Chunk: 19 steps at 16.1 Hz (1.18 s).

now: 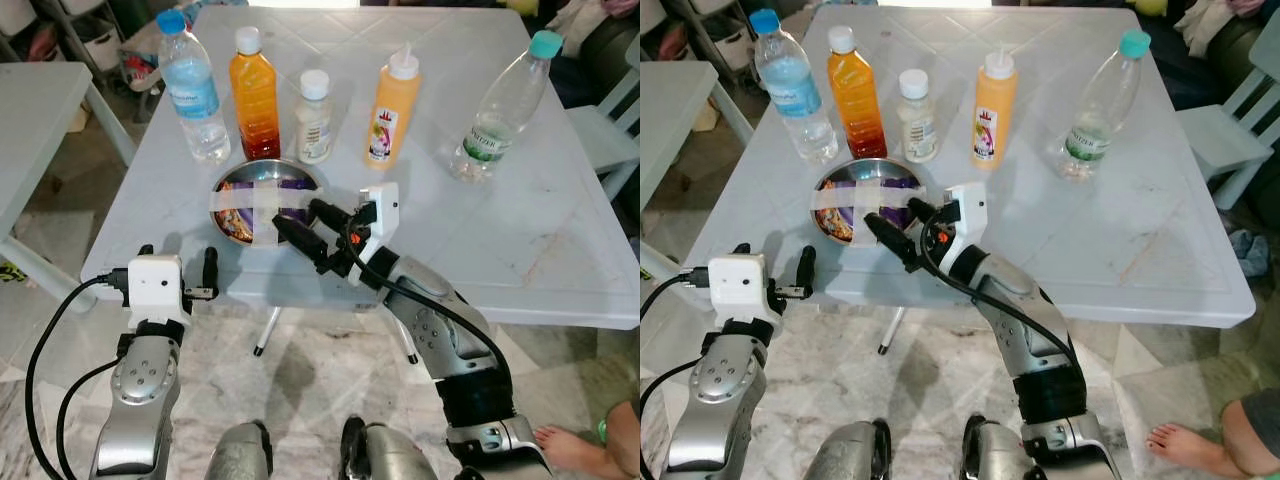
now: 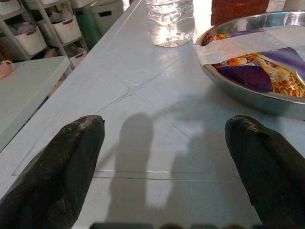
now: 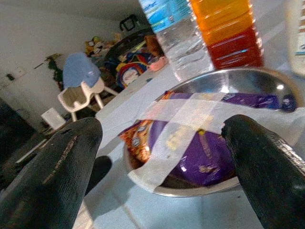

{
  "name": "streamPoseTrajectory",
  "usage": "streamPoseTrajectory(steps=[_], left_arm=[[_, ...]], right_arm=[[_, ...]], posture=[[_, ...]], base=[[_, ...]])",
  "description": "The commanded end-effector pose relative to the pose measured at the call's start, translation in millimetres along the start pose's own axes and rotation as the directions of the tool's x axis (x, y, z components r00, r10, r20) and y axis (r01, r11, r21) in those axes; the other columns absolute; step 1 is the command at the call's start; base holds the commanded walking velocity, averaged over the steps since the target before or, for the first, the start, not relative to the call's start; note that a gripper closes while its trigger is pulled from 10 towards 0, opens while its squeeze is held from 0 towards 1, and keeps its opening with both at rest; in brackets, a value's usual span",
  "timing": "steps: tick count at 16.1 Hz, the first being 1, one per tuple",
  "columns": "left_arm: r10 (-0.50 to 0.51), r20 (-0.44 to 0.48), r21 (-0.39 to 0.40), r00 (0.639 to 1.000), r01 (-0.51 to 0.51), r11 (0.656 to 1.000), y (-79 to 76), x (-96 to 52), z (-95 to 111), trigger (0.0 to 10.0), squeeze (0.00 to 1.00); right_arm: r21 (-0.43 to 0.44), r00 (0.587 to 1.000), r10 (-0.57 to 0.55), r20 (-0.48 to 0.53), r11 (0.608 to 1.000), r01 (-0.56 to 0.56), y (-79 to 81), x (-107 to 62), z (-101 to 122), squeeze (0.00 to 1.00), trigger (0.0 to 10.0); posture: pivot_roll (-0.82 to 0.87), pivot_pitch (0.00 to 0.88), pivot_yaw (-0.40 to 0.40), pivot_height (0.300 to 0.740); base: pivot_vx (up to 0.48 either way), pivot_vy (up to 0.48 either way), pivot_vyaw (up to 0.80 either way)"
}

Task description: Restocking fridge

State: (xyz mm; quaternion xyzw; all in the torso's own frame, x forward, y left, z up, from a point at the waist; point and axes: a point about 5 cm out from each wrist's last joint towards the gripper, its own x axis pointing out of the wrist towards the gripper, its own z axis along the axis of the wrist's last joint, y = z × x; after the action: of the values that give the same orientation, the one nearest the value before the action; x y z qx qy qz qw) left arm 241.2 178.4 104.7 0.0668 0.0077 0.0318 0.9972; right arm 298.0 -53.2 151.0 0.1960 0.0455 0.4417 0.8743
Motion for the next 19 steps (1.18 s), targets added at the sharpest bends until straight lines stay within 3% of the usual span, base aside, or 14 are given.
streamPoseTrajectory(steps=[1, 2, 3, 5, 6, 7, 9, 10, 13, 16, 19], left_arm=[[0.004, -0.006, 0.006, 1.000, -0.004, 1.000, -0.6, -0.4, 0, 10.0, 0.00], [0.003, -0.006, 0.007, 1.000, -0.003, 1.000, -0.9, 0.2, 0, 10.0, 0.00], [0.007, -0.005, 0.009, 1.000, -0.007, 1.000, -0.6, 0.7, 0, 10.0, 0.00], [0.041, 0.005, 0.012, 0.999, -0.042, 0.999, 4.4, 3.1, 0, 10.0, 0.00], [0.063, 0.009, 0.024, 0.998, -0.064, 0.998, 8.7, 3.6, -1, 10.0, 0.00], [0.086, 0.016, 0.023, 0.996, -0.086, 0.996, 13.2, 2.9, -1, 10.0, 0.00], [0.123, 0.024, 0.035, 0.992, -0.124, 0.992, 20.2, 2.7, -3, 10.0, 0.00], [0.142, 0.026, 0.035, 0.990, -0.142, 0.989, 24.2, 3.9, -5, 10.0, 0.00], [0.080, 0.053, -0.043, 0.995, -0.078, 0.996, 19.8, 1.9, -2, 10.0, 0.00], [0.011, 0.060, -0.079, 0.998, -0.006, 0.997, 12.8, -2.4, -3, 10.0, 0.00], [-0.049, 0.122, -0.127, 0.991, 0.064, 0.990, 3.3, 6.2, 8, 10.0, 0.00]], right_arm=[[0.015, 0.999, 0.049, -0.008, 0.999, -0.049, 7.8, -1.9, 1, 0.00, 10.0], [-0.015, 0.999, 0.054, -0.007, 0.998, -0.054, 8.2, -3.0, 2, 0.00, 10.0], [-0.105, 1.000, 0.030, -0.002, 0.994, -0.031, 5.8, -4.7, 5, 0.00, 10.0], [-0.377, 0.994, -0.103, 0.042, 0.919, 0.111, -9.5, -12.9, 11, 0.00, 10.0], [-0.357, 0.972, -0.209, 0.106, 0.904, 0.233, -21.2, -22.8, 18, 0.00, 10.0], [-0.366, 0.938, -0.305, 0.163, 0.864, 0.345, -31.8, -34.0, 24, 0.00, 10.0], [-0.393, 0.891, -0.400, 0.216, 0.800, 0.454, -40.0, -51.1, 30, 0.00, 10.0], [-0.426, 0.856, -0.447, 0.259, 0.743, 0.517, -42.4, -62.4, 31, 0.00, 10.0], [-0.488, 0.799, -0.501, 0.333, 0.633, 0.601, -40.3, -78.0, 26, 0.00, 10.0], [-0.491, 0.759, -0.533, 0.374, 0.580, 0.649, -41.0, -84.7, 26, 0.00, 10.0], [-0.490, 0.698, -0.574, 0.428, 0.501, 0.713, -48.5, -95.1, 36, 0.00, 10.0]], posture=[[0.14, 0.167, 0.034, 0.740], [0.14, 0.165, 0.033, 0.740], [0.13, 0.163, 0.032, 0.740], [0.13, 0.154, 0.027, 0.740], [0.13, 0.143, 0.020, 0.740], [0.13, 0.138, 0.018, 0.740], [0.12, 0.124, 0.014, 0.740], [0.11, 0.110, 0.013, 0.740], [0.10, 0.061, 0.020, 0.740], [0.10, 0.000, 0.015, 0.740], [0.09, 0.000, 0.001, 0.740]], base=[[0.000, 0.000, 0.00], [0.000, 0.000, 0.00], [0.000, 0.000, 0.00], [0.000, 0.000, 0.00], [0.000, 0.000, 0.00], [0.000, 0.000, 0.00], [0.000, 0.000, 0.00], [0.000, 0.000, 0.00], [0.000, 0.000, 0.00], [0.000, 0.000, 0.00], [0.000, 0.000, 0.00]])
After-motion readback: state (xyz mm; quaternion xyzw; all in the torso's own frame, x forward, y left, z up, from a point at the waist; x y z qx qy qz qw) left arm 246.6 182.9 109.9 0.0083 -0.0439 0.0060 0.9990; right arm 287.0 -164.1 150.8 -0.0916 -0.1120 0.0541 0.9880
